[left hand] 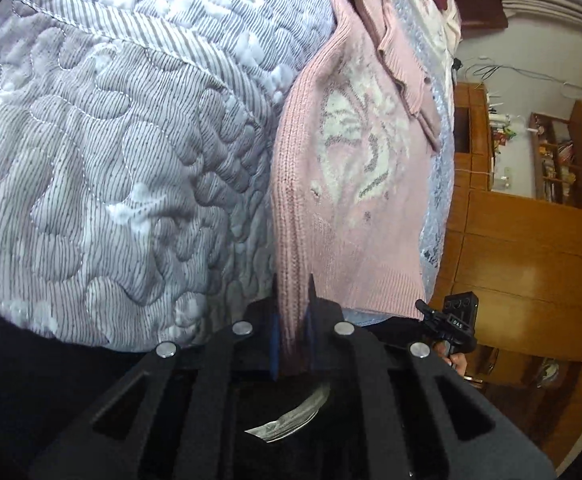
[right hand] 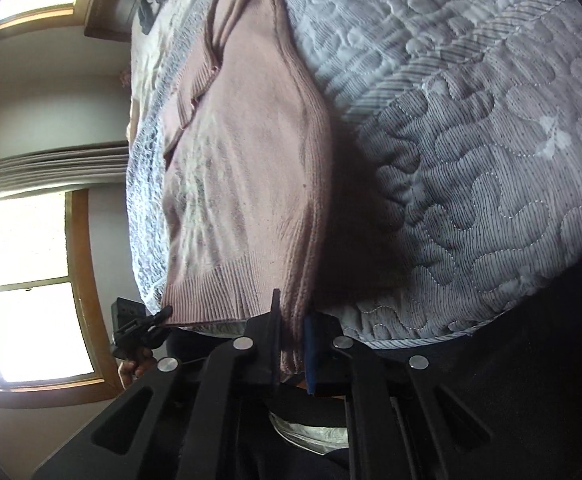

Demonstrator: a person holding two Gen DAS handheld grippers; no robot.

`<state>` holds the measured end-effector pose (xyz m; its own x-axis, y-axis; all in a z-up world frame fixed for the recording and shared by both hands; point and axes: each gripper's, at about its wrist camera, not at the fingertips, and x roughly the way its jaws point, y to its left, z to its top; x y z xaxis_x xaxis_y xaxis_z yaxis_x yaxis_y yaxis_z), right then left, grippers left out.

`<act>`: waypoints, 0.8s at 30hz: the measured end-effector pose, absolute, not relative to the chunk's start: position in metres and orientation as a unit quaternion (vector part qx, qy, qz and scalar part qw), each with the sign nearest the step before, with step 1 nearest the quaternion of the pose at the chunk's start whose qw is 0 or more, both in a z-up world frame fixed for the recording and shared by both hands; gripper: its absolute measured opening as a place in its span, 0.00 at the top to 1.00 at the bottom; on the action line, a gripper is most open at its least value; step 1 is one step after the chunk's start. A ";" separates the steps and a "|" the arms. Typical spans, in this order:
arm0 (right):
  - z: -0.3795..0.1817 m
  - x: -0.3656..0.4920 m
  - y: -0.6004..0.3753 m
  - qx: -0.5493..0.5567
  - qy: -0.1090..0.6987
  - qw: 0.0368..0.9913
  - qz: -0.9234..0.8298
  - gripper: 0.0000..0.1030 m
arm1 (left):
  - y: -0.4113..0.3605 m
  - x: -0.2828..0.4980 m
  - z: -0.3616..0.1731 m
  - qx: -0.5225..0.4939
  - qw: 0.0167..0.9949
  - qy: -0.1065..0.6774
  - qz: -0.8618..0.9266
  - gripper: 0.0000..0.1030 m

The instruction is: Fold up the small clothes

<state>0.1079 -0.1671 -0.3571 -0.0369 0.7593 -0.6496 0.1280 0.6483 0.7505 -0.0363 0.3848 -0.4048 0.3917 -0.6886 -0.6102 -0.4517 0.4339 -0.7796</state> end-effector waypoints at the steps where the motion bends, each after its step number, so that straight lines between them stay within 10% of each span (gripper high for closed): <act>1: -0.352 0.109 -0.169 0.337 0.667 0.612 0.261 0.92 | 0.387 -0.036 -0.400 -0.529 0.651 0.536 -0.093 0.93; 24: -0.280 0.230 -0.163 0.396 0.596 0.637 0.287 0.92 | 0.438 0.077 -0.323 -0.581 0.674 0.448 -0.090 0.93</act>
<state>0.2302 -0.1625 -0.2804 0.1259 0.8375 -0.5318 0.1069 0.5214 0.8466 0.0772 0.4376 -0.3235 0.5833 -0.6411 -0.4987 -0.3990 0.3086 -0.8635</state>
